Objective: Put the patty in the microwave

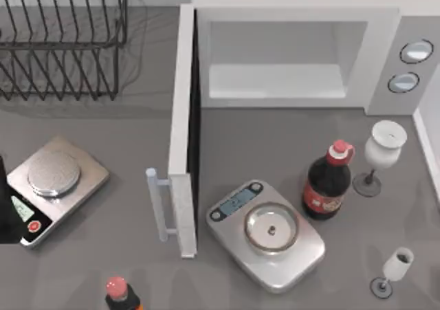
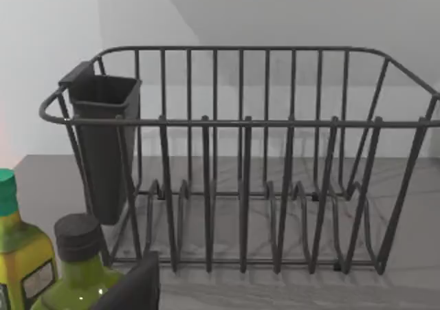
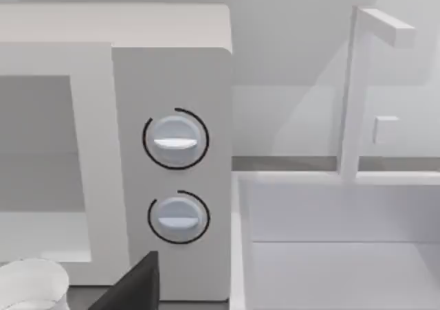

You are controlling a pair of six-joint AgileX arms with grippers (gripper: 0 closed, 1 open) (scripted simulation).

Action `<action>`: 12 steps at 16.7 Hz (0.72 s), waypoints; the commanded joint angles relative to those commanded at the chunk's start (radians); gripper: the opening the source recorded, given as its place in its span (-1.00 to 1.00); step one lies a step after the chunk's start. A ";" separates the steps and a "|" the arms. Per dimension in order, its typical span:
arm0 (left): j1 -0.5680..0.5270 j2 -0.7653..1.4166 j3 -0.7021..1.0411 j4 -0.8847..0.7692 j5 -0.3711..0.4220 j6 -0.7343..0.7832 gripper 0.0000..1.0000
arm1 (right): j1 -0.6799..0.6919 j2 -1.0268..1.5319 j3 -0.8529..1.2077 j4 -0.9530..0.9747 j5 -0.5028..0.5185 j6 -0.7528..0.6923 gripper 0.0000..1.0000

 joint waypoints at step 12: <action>0.000 0.000 0.000 0.000 0.000 0.000 1.00 | 0.032 0.564 0.328 -0.412 0.001 -0.520 1.00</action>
